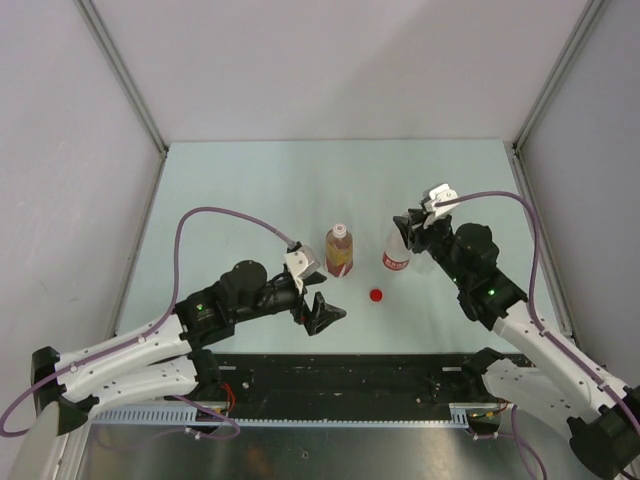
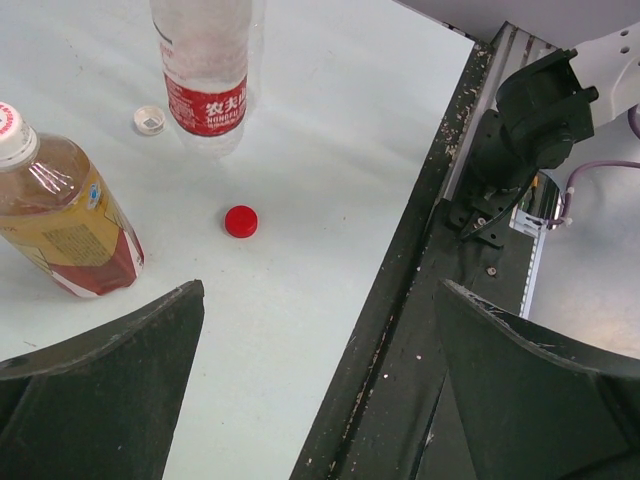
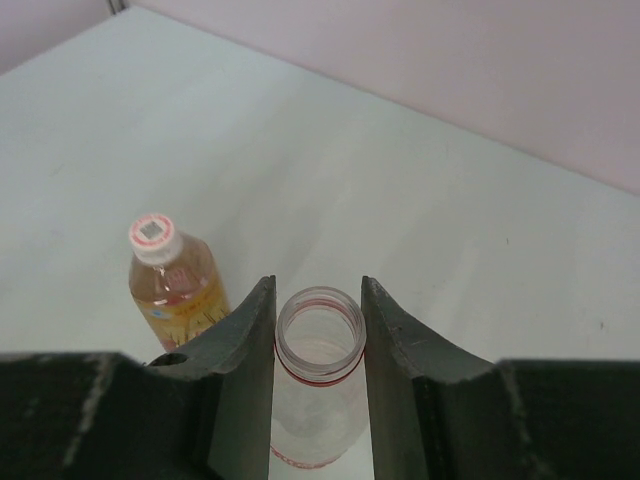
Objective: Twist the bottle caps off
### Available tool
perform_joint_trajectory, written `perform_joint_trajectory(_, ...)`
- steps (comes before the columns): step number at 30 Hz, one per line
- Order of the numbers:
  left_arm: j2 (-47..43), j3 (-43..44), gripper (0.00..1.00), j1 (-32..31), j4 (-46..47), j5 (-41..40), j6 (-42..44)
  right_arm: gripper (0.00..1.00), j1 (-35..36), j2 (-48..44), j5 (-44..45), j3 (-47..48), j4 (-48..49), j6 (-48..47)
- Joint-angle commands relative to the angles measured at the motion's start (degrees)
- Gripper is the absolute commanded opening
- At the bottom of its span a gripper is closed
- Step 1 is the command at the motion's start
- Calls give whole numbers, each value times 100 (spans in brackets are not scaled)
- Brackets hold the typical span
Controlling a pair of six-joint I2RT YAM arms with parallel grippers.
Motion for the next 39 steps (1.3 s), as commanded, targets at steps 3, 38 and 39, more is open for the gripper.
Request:
perform_joint_trajectory(3,-3,240,99,29,37,-108,167,3,-36,39,386,-562,807,170)
perform_joint_trajectory(38,200,256,99,25,-121,-274,-112,99,32,-763,-68,-41,278,1206)
perform_joint_trajectory(39,255,266,99,27,-151,-297,-141,99,35,-709,-127,12,263,1226)
